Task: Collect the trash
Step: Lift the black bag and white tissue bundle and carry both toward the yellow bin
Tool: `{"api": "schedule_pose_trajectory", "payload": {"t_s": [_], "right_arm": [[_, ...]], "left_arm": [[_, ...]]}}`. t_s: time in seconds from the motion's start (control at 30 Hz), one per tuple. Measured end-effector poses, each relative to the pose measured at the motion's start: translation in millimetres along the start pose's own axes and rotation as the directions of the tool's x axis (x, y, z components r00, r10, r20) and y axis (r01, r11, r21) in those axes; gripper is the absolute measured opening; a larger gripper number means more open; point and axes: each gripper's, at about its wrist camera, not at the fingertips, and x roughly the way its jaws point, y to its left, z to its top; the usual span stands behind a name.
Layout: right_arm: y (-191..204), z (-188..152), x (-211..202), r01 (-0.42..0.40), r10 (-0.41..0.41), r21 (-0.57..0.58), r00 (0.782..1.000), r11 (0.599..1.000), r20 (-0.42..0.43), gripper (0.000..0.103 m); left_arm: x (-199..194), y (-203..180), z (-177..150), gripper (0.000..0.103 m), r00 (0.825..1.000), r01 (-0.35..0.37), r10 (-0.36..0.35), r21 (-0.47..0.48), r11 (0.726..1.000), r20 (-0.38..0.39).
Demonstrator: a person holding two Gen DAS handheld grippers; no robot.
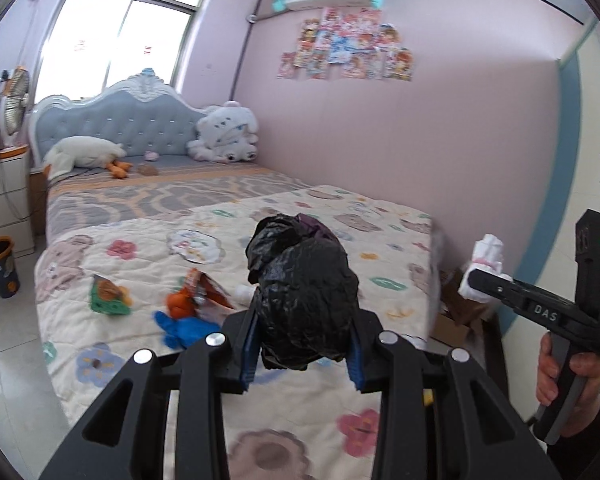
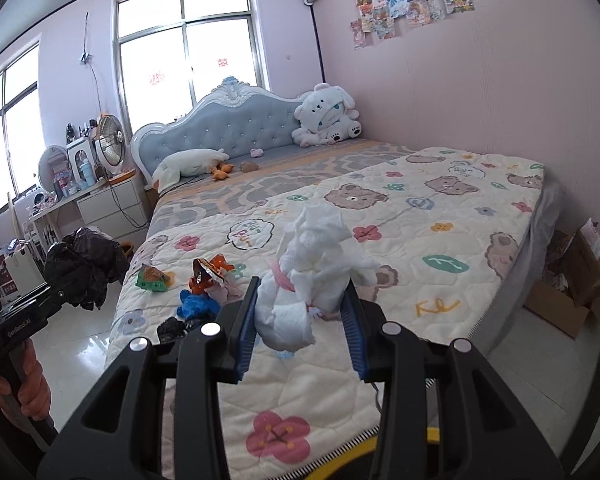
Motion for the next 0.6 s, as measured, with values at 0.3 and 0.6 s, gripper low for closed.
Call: {"api": "schedule_pose_trajectory", "payload": {"t_s": [0.3, 0.6], "right_arm": [[-26.4, -29.8, -73.2, 0.062, -0.062, 0.024, 0.998, 0.998, 0.022, 0.037], [-45.4, -59.0, -128.1, 0.138, -0.138, 0.060, 0.990, 0.989, -0.002, 0.037]], "left_arm": [[-16.2, -57.8, -15.7, 0.033, 0.996, 0.093, -0.092, 0.069, 0.993, -0.013], [-24.0, -99.3, -40.2, 0.033, 0.980, 0.190, -0.183, 0.096, 0.977, -0.072]]}}
